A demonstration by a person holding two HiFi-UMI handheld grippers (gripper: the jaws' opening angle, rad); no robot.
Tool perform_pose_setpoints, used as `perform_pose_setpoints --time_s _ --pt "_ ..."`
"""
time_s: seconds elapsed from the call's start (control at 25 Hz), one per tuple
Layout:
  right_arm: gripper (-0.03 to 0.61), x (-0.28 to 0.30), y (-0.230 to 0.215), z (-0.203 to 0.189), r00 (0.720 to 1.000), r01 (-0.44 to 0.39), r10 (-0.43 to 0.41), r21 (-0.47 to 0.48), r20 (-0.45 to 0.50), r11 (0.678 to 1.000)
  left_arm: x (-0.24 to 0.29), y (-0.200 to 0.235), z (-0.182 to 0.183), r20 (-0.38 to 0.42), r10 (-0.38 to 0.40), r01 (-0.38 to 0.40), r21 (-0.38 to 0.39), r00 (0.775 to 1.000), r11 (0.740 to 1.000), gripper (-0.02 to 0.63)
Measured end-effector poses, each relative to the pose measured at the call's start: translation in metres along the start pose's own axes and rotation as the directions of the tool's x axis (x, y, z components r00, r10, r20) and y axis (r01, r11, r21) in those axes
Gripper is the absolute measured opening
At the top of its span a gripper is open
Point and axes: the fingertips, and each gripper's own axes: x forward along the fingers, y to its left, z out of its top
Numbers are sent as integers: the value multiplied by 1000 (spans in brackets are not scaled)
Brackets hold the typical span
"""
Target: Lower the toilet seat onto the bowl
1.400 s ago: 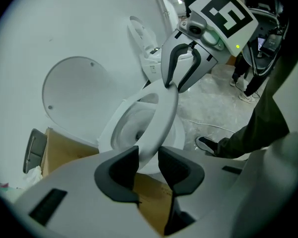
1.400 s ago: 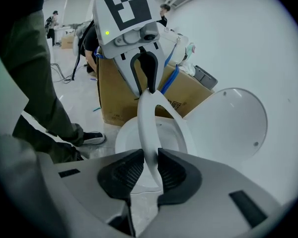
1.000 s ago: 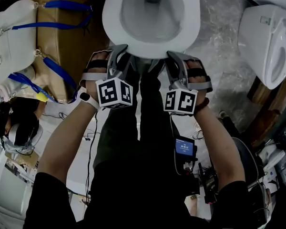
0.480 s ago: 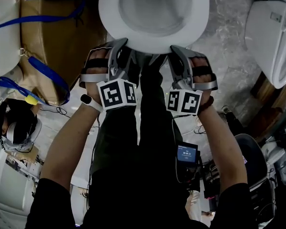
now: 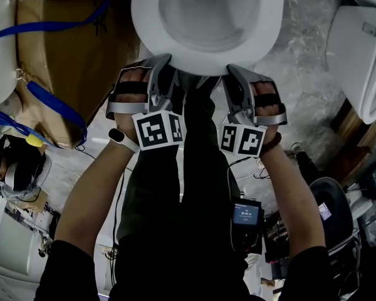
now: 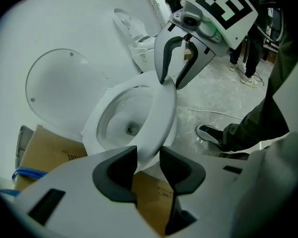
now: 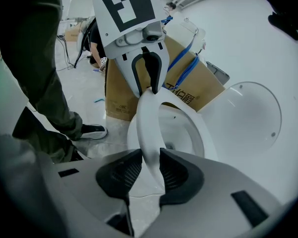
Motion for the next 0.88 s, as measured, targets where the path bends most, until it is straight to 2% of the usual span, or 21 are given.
perform_pose_setpoints --time_s 0.36,0.72,0.88 --pt "126 27 18 -9 999 -26 25 -7 -22 1000 28 -14 -14 -21 -16 15 -12 1000 1000 155" --pt "130 47 32 -17 997 -66 66 -6 -45 998 50 -25 -22 -17 -49 49 50 999 998 158" --pt "133 54 34 -21 996 -71 70 -9 -52 997 57 -27 -24 -16 -53 54 54 998 997 160"
